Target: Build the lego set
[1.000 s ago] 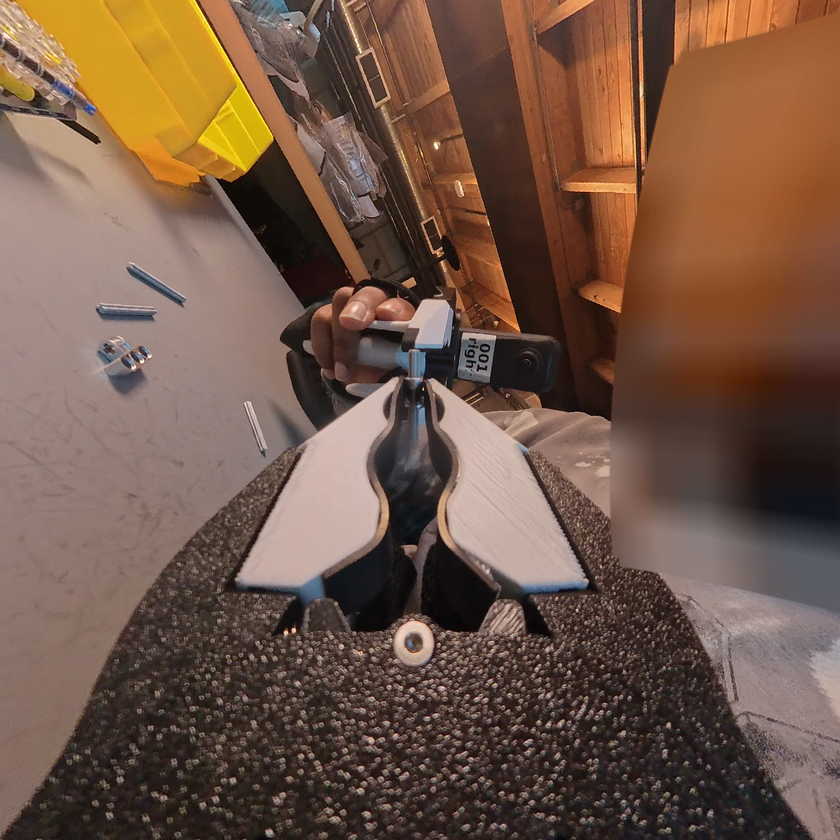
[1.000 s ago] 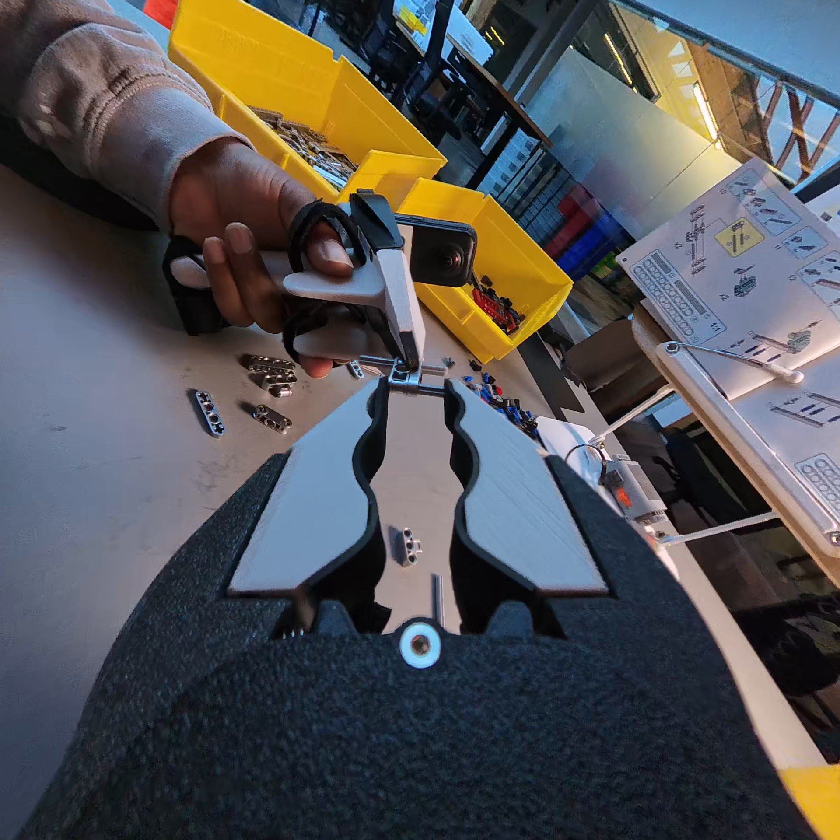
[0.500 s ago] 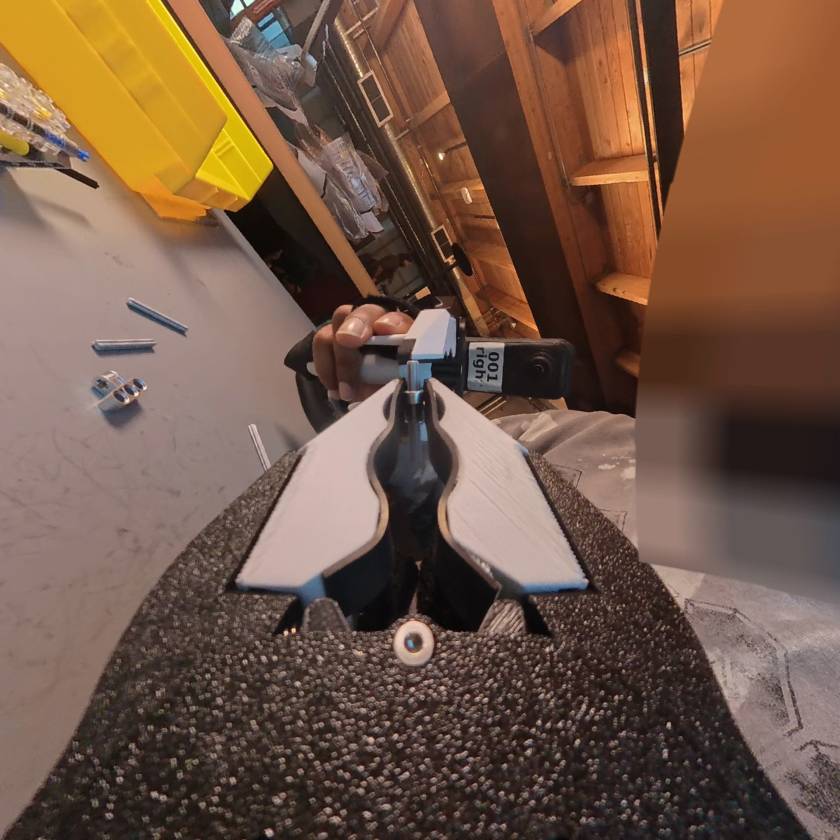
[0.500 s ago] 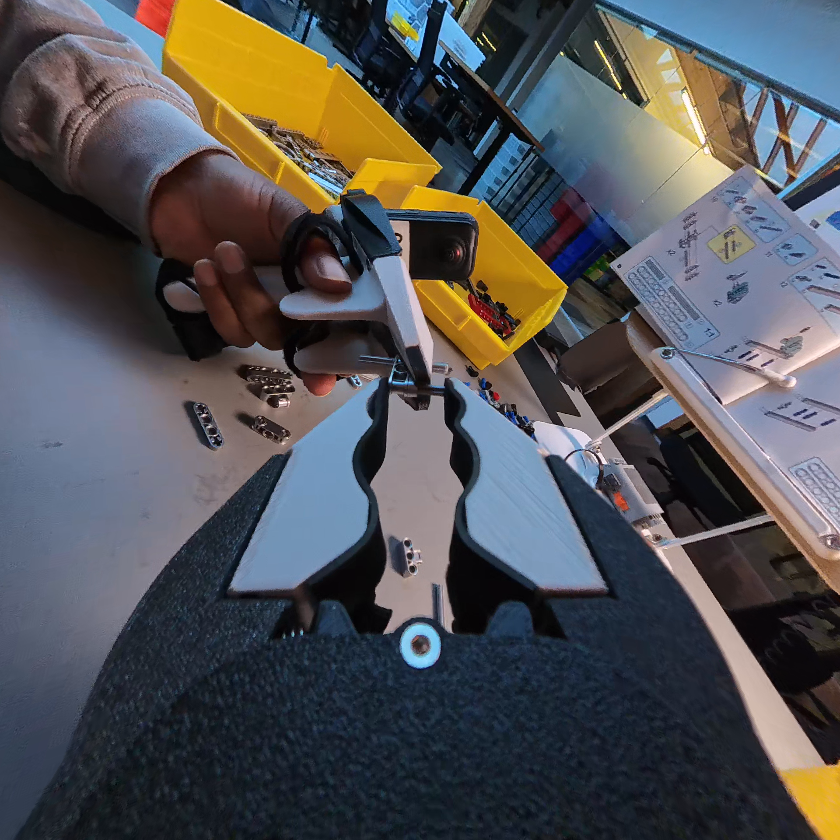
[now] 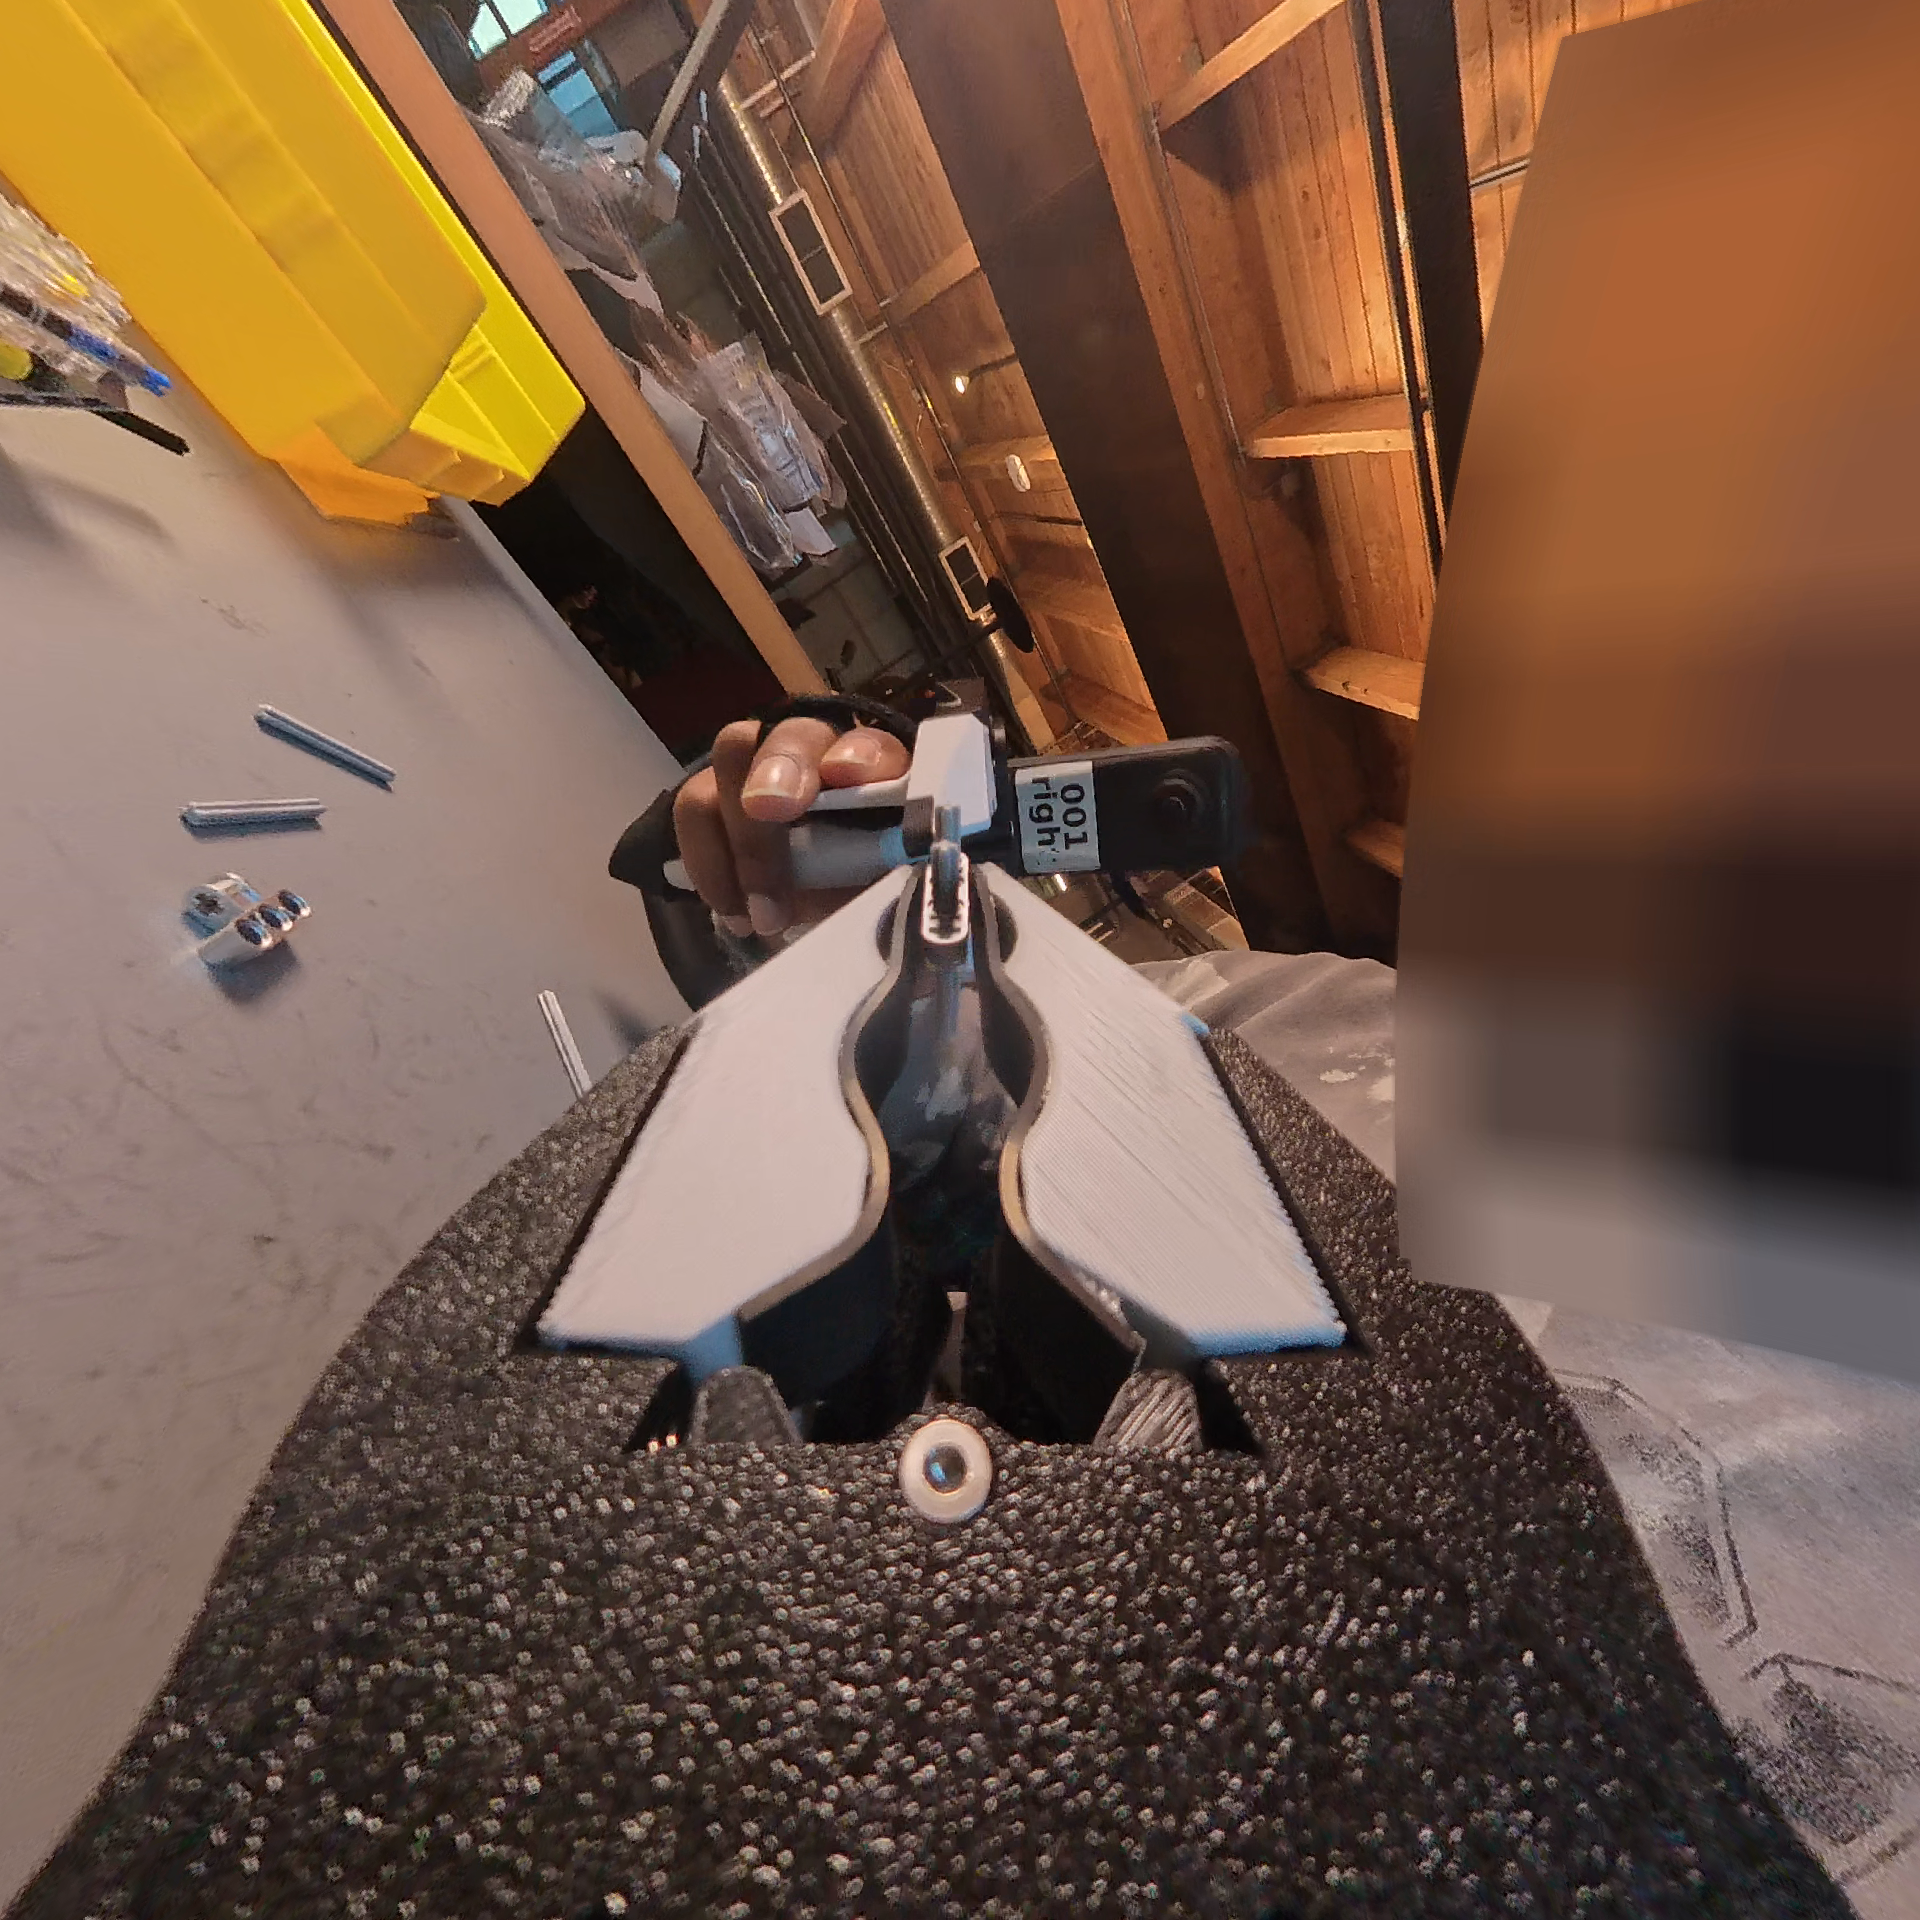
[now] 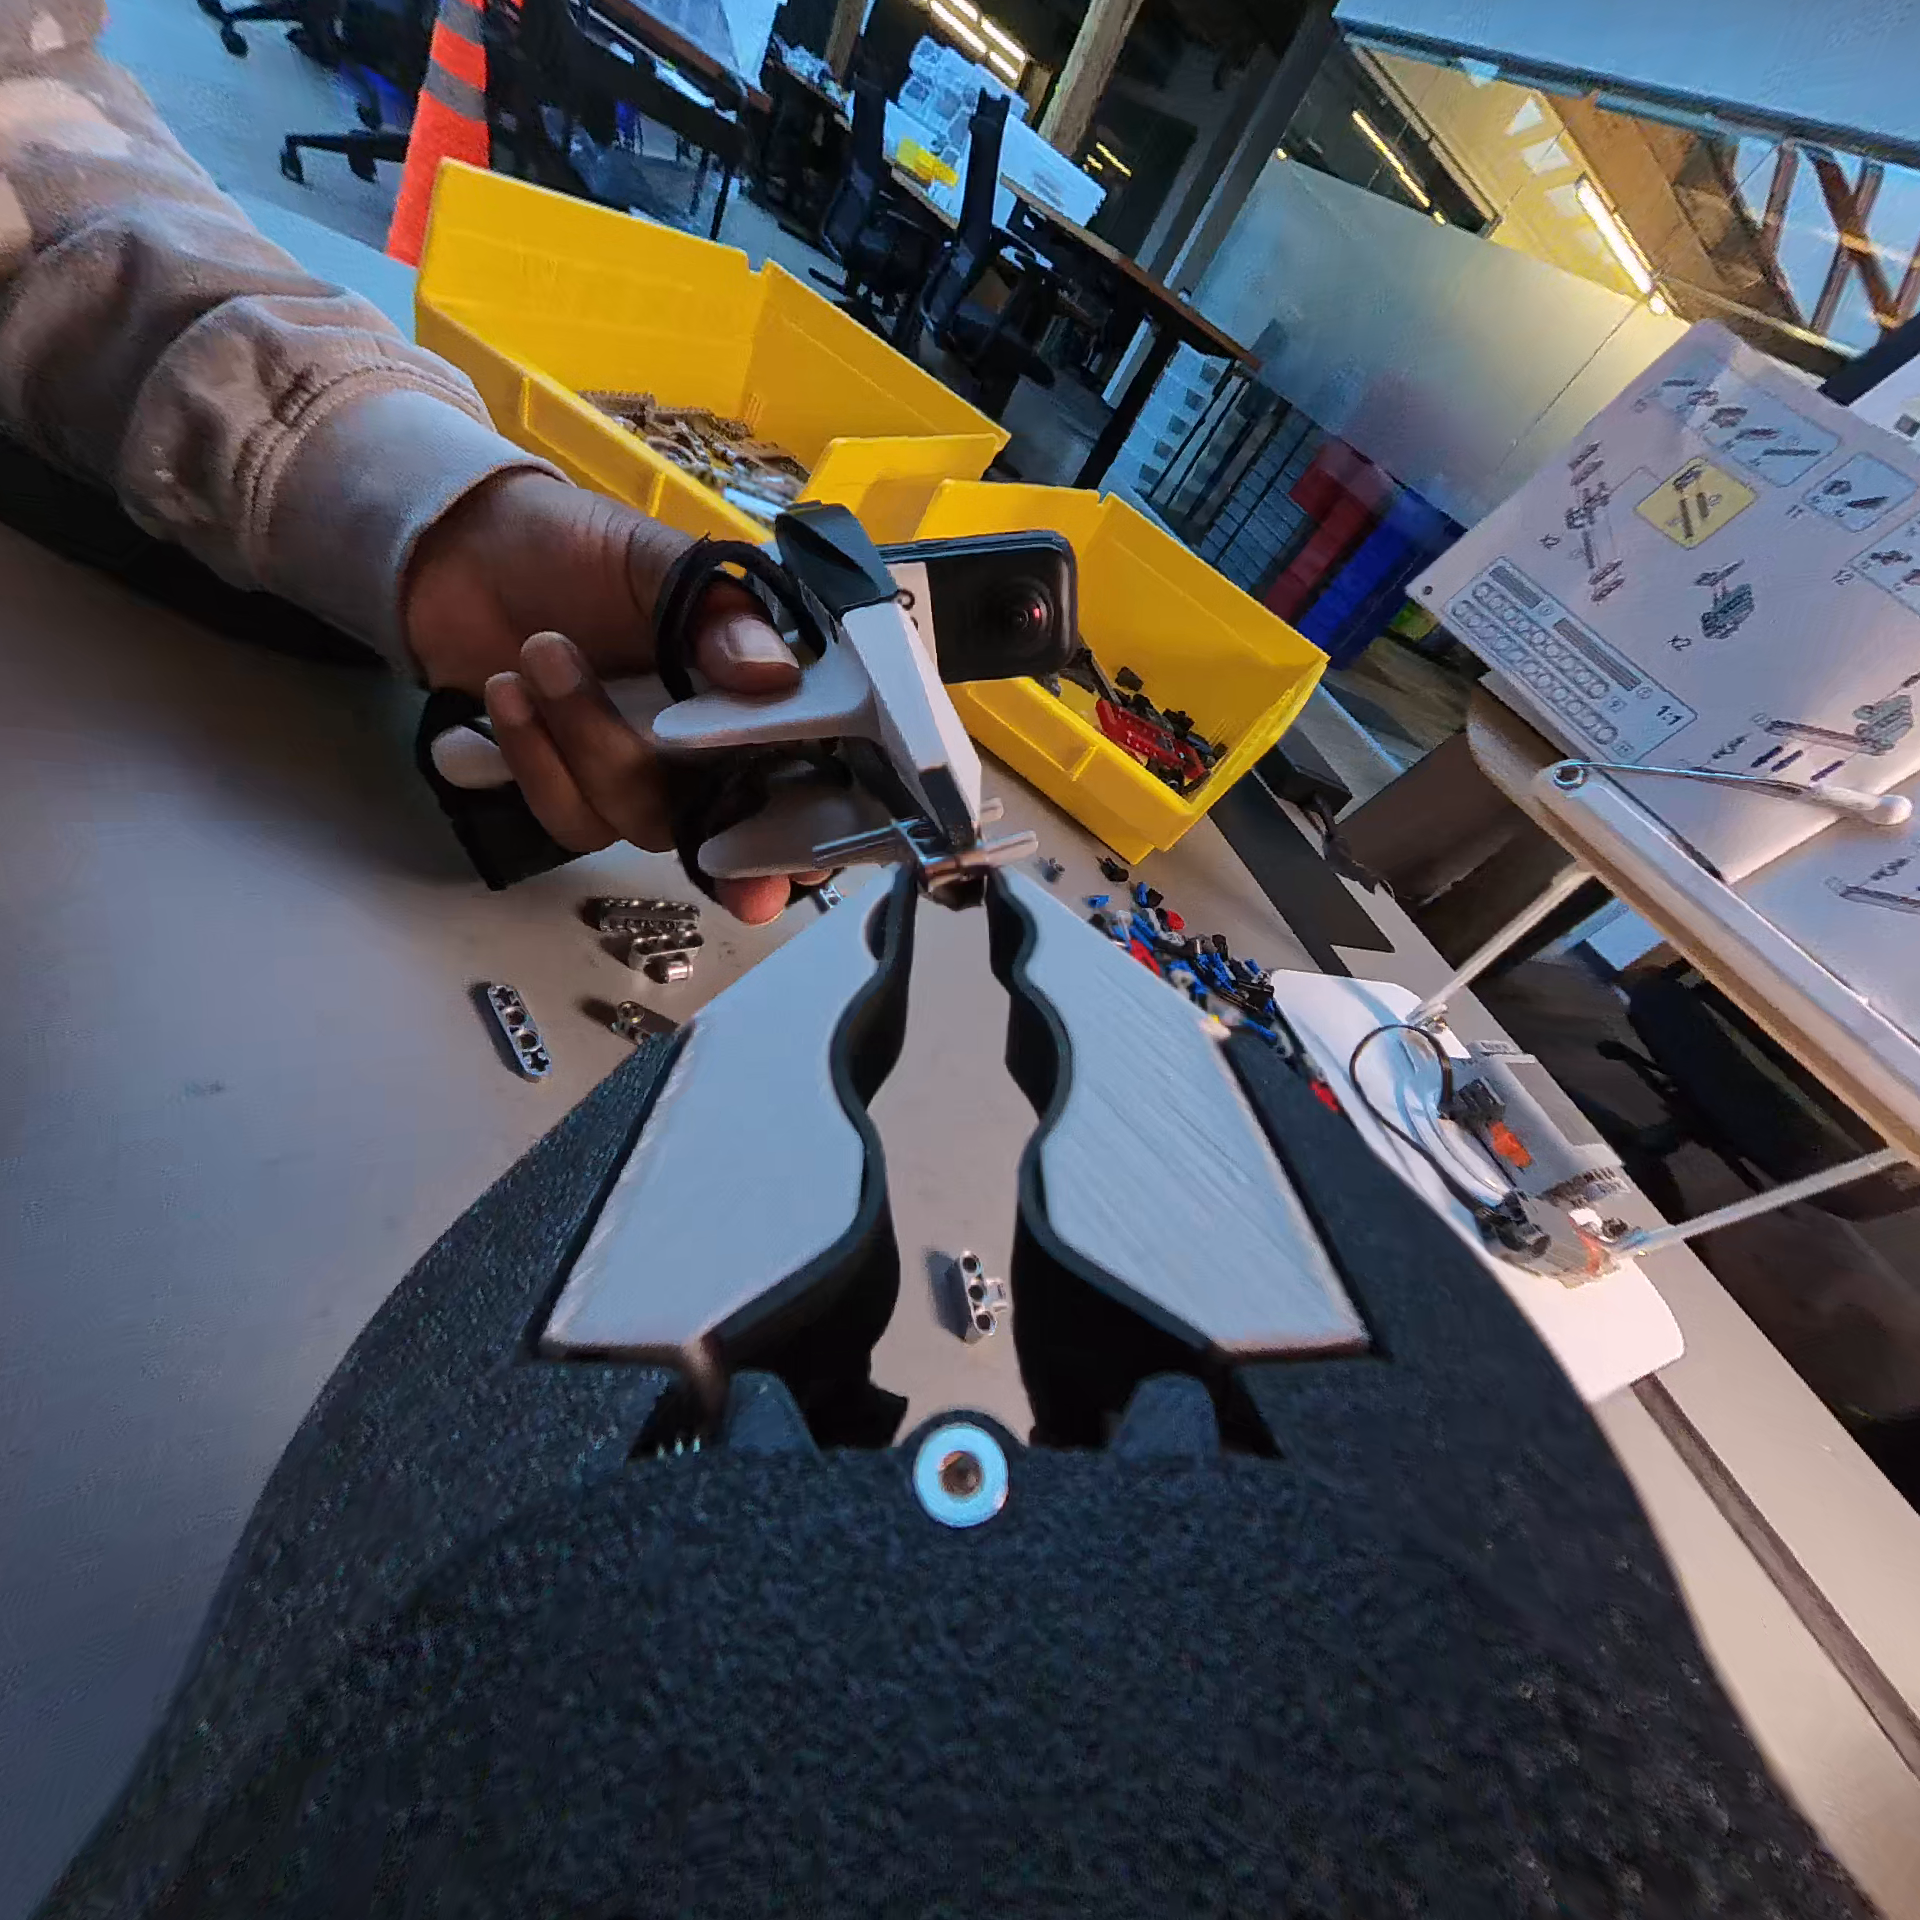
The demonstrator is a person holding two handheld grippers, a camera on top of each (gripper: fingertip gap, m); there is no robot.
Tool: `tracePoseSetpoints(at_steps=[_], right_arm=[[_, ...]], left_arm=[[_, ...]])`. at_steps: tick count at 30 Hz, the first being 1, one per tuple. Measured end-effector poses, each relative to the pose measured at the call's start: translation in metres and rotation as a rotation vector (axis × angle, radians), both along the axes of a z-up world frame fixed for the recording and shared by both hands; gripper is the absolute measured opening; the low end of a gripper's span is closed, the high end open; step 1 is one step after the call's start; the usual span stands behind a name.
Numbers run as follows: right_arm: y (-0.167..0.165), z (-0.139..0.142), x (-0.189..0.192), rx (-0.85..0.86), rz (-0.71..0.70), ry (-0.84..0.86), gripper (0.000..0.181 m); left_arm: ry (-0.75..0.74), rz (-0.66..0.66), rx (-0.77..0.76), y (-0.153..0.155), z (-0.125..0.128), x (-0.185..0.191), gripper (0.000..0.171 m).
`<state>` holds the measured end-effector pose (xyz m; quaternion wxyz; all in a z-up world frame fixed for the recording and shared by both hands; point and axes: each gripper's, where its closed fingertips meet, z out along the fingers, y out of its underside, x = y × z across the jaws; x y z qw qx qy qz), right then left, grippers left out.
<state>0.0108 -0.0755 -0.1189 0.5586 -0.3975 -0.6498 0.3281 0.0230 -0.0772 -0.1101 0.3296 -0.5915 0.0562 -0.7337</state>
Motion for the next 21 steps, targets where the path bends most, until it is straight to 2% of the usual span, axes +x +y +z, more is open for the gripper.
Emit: tracePoseSetpoints(at_steps=[5,11,12,14,16,18,21], right_arm=[[-0.005,0.003,0.004,-0.069,0.059,0.007,0.011],[-0.01,0.005,0.009,-0.18,0.133,0.007,0.011],[-0.011,0.006,0.009,-0.2,0.138,0.012,0.0],[-0.005,0.016,0.012,-0.242,0.125,0.064,0.0],[0.005,0.026,0.016,-0.317,0.102,0.11,0.001],[0.011,0.022,0.016,-0.416,0.087,0.078,0.013],[0.016,0.012,0.011,-0.581,0.07,0.023,0.02]], left_arm=[[0.002,-0.035,0.019,-0.006,0.003,0.003,0.006],[0.125,-0.062,0.15,-0.016,0.002,0.007,0.006],[0.152,-0.048,0.182,-0.016,0.003,0.006,0.006],[0.261,0.012,0.28,-0.014,0.001,0.004,0.006],[0.399,0.133,0.405,-0.006,0.003,-0.002,0.006],[0.626,0.277,0.572,0.004,-0.001,-0.011,0.006],[0.962,0.468,0.817,0.015,-0.003,-0.024,0.006]])
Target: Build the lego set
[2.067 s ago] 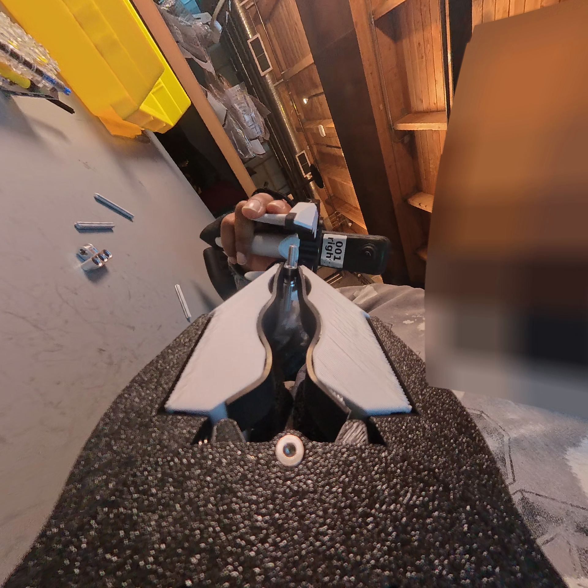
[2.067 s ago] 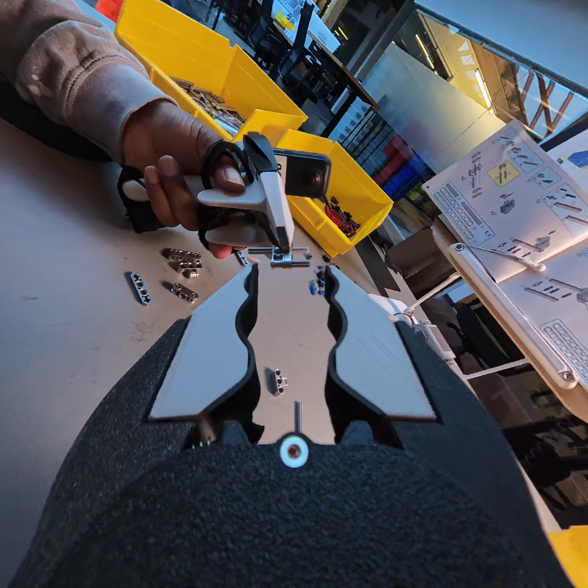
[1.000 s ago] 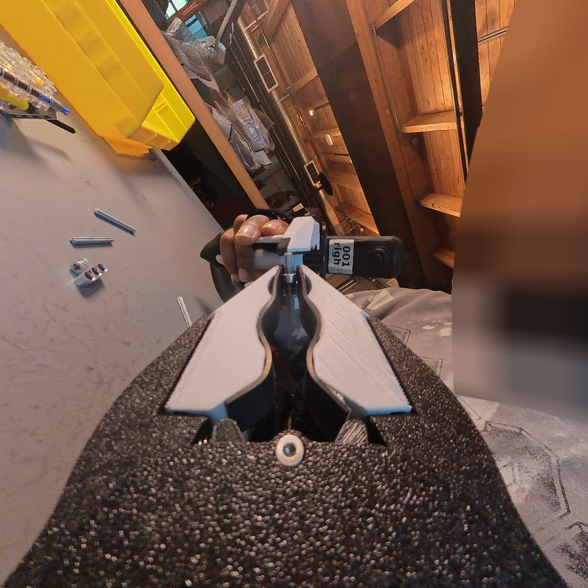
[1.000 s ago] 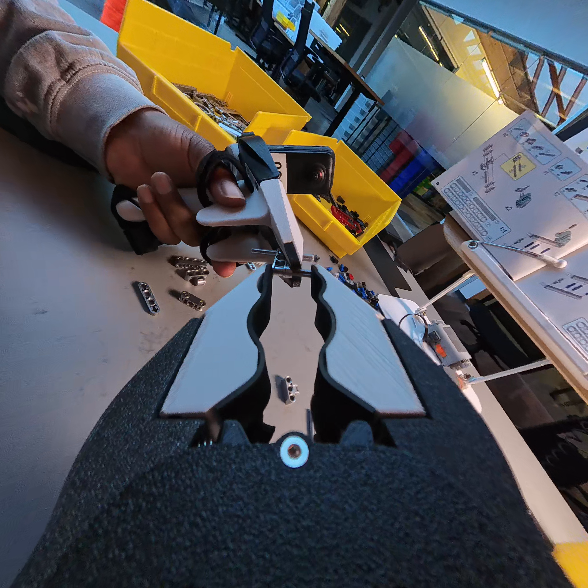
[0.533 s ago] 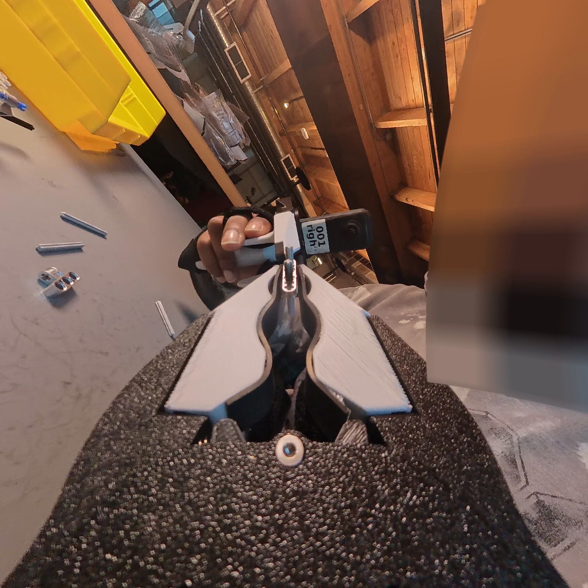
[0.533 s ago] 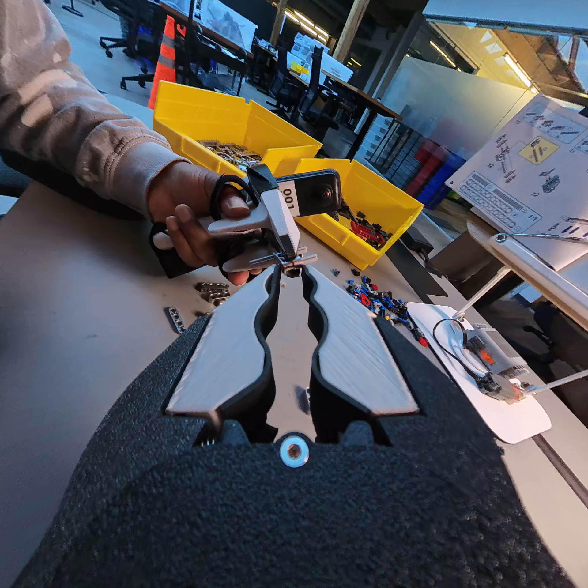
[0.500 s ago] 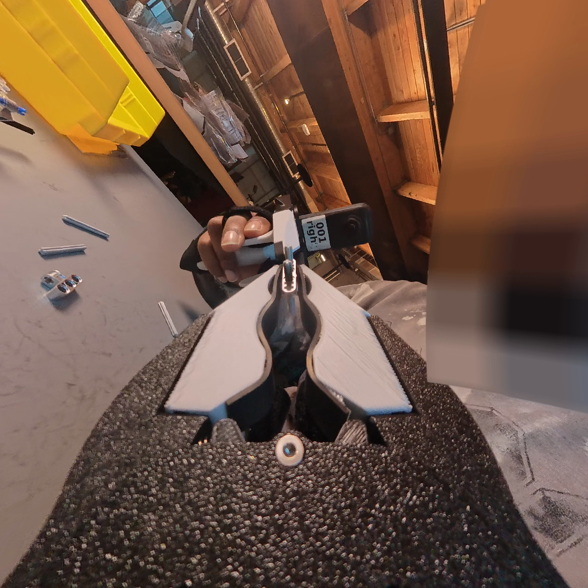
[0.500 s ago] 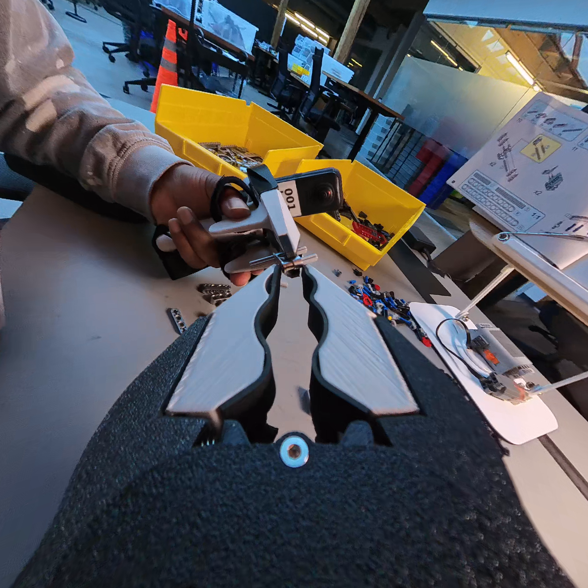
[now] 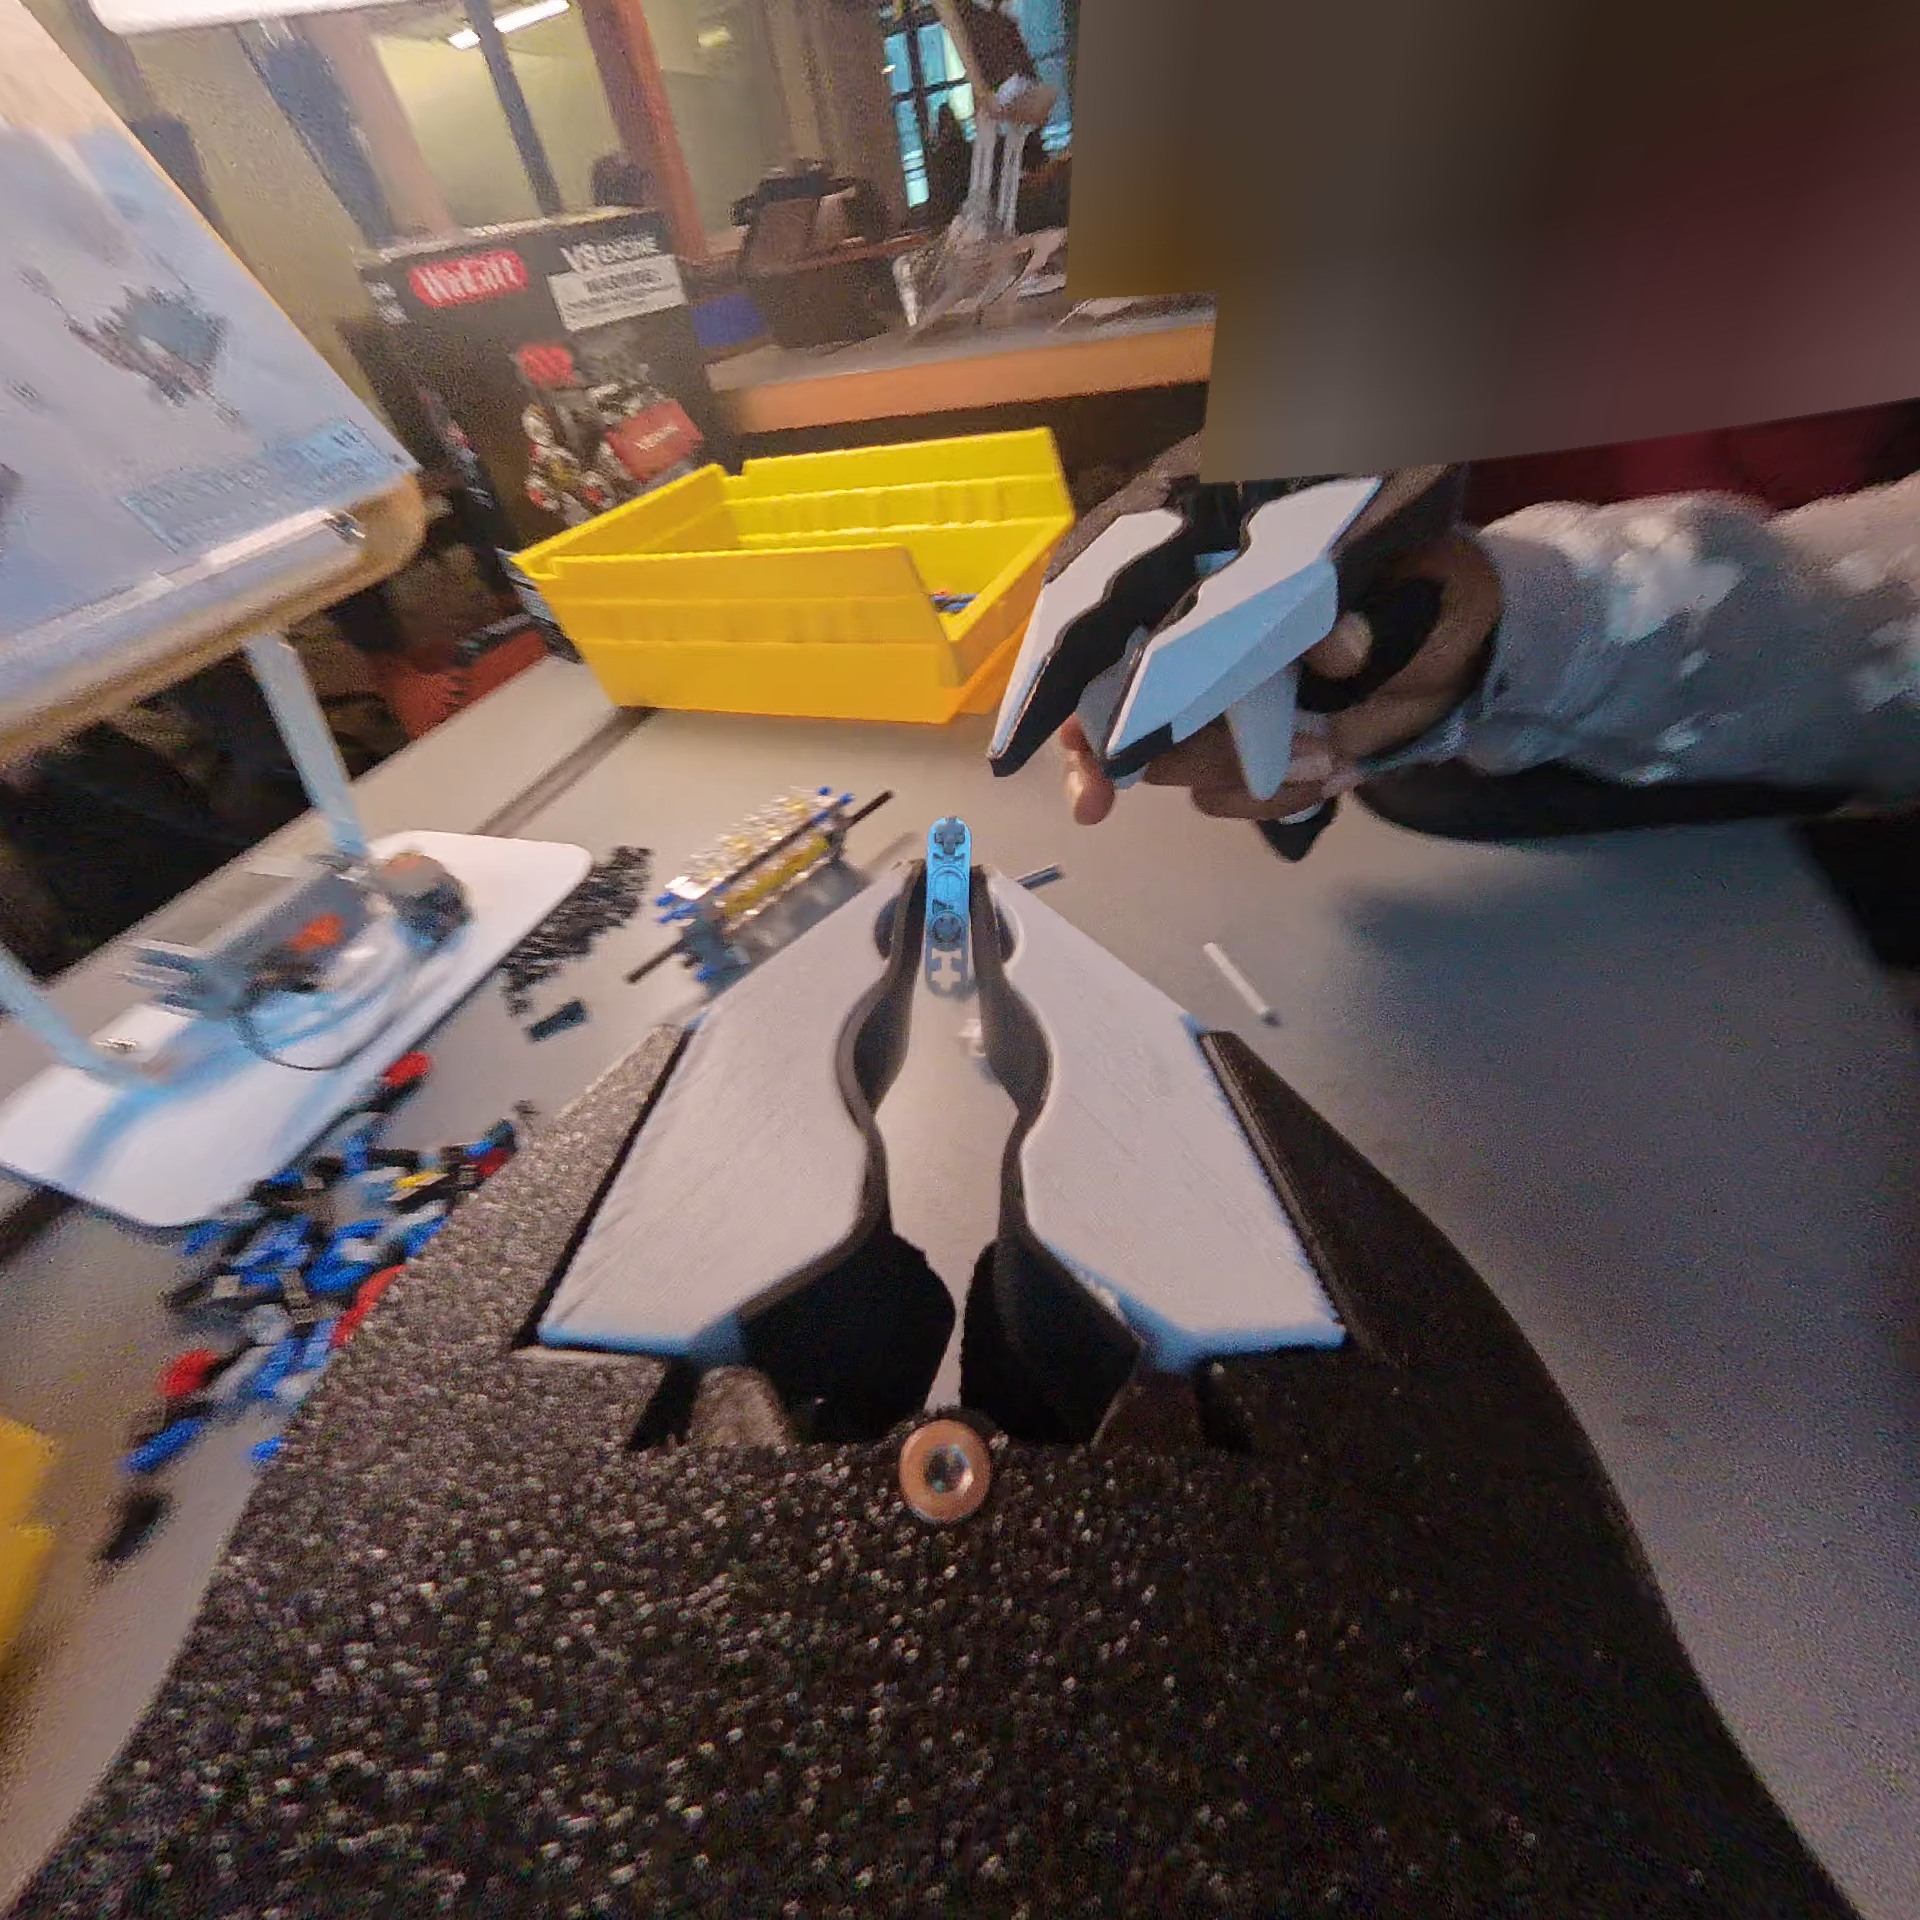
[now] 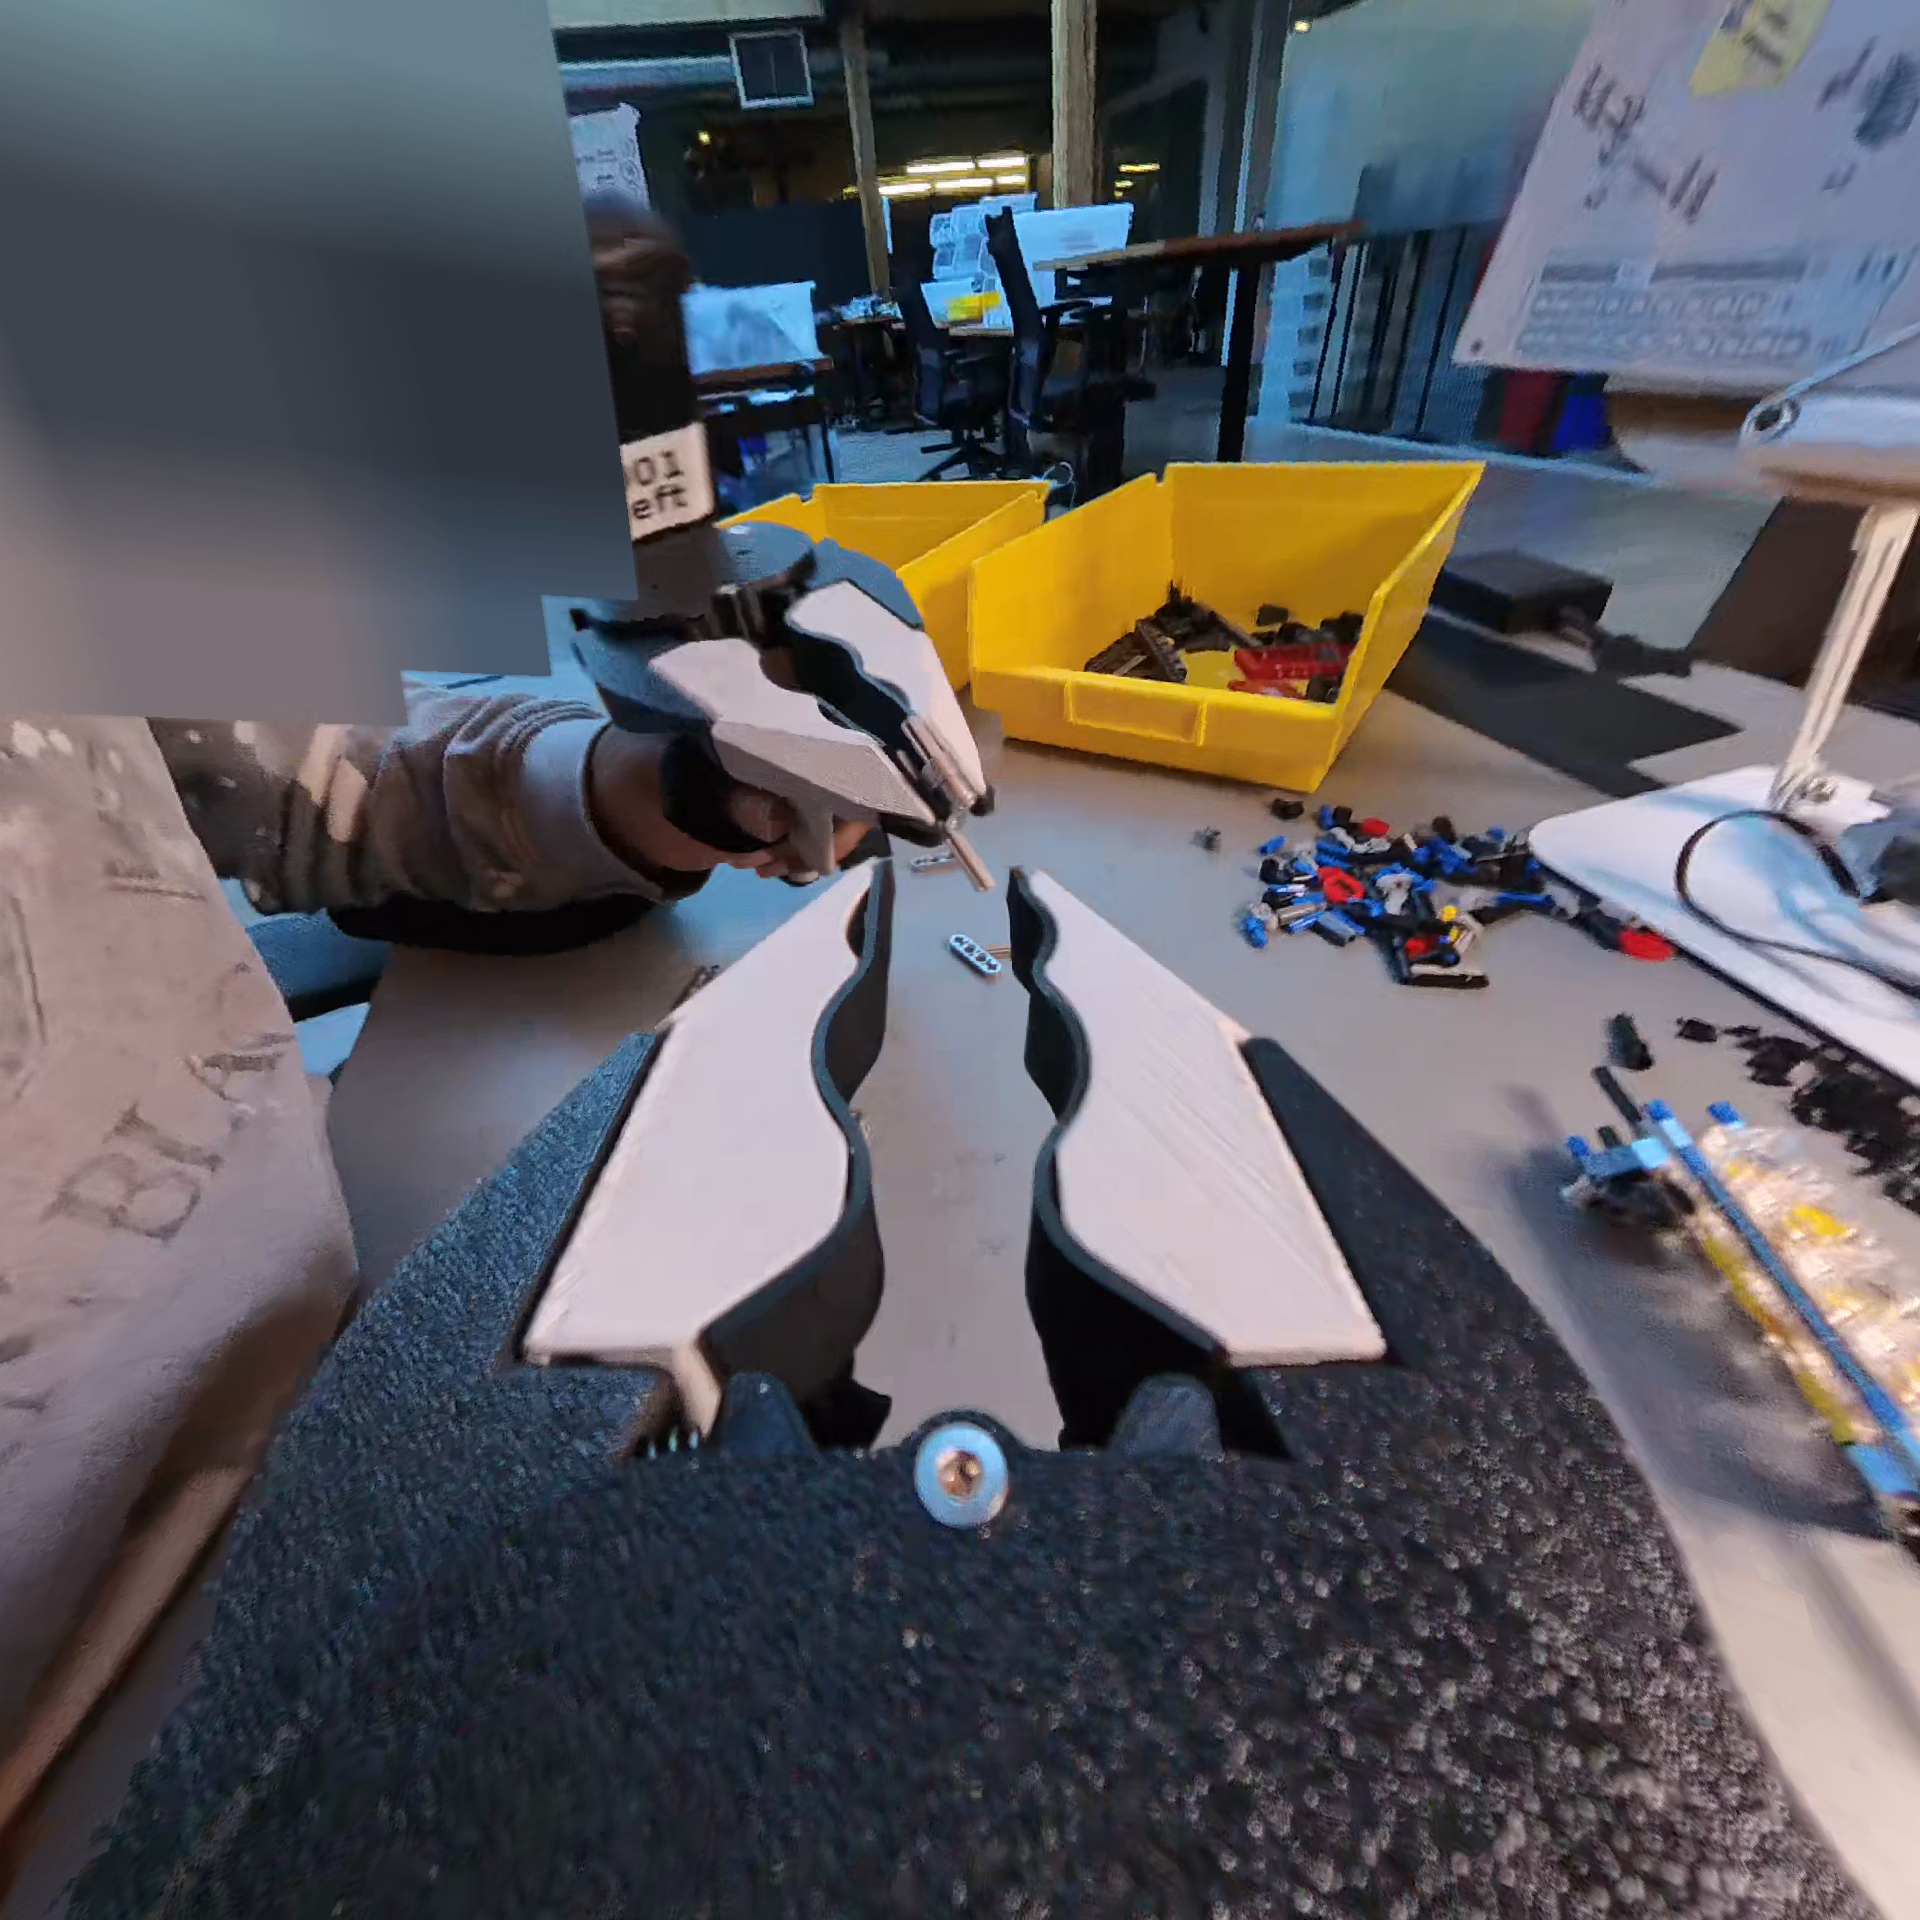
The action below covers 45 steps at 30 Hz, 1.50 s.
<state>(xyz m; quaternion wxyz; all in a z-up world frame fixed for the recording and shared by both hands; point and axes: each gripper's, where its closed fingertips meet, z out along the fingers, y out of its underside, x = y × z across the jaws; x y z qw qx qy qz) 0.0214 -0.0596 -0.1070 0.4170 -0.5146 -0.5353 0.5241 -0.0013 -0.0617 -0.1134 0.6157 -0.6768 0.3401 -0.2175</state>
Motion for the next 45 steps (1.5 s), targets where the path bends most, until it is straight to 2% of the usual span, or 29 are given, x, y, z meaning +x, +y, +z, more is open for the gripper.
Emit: tracePoseSetpoints(at_steps=[4,8,11,13,18,20,22,24,27,28,30,33,35,36,45], right_arm=[[0.0,0.003,-0.011,-0.187,-0.031,0.024,0.024],[-0.002,0.001,-0.021,-0.225,-0.084,0.02,0.031],[-0.002,-0.007,-0.024,-0.213,-0.104,-0.006,0.032],[-0.005,-0.009,-0.025,-0.222,-0.09,-0.013,0.024],[-0.008,-0.01,-0.022,-0.172,-0.061,-0.024,0.022],[-0.008,-0.008,-0.019,-0.093,-0.053,-0.019,0.022],[-0.007,-0.001,-0.012,0.024,-0.044,0.018,0.022],[-0.008,0.007,-0.004,0.169,-0.037,0.06,0.022],[-0.02,0.019,0.0,0.288,0.002,0.129,0.022],[-0.025,0.021,0.0,0.308,0.014,0.15,0.022],[-0.031,0.022,-0.001,0.336,0.025,0.17,0.022],[-0.038,0.018,-0.004,0.371,0.045,0.167,0.022],[-0.04,0.016,-0.005,0.389,0.051,0.162,0.022],[-0.041,0.015,-0.005,0.397,0.053,0.157,0.022],[-0.043,0.009,-0.004,0.41,0.071,0.124,0.022]], left_arm=[[0.327,0.164,0.234,0.008,-0.007,-0.006,0.006],[0.534,0.235,0.39,0.011,-0.007,-0.003,0.006],[0.647,0.242,0.476,0.011,-0.008,0.003,0.006],[0.7,0.24,0.522,0.009,-0.009,0.008,0.006],[0.716,0.242,0.559,0.007,-0.007,0.011,0.006],[0.611,0.211,0.479,0.006,-0.008,0.009,0.01],[0.391,0.139,0.294,0.001,-0.008,0.005,0.016],[0.06,0.035,0.06,-0.004,0.0,0.002,0.02],[-0.502,-0.222,-0.301,-0.015,0.022,0.001,0.024],[-0.642,-0.31,-0.411,-0.018,0.026,0.002,0.028],[-0.826,-0.462,-0.572,-0.026,0.03,0.007,0.029],[-0.884,-0.543,-0.676,-0.032,0.028,0.022,0.027],[-0.872,-0.579,-0.692,-0.038,0.028,0.029,0.012],[-0.873,-0.583,-0.694,-0.038,0.028,0.03,0.01],[-0.851,-0.6,-0.701,-0.041,0.023,0.031,0.006]])
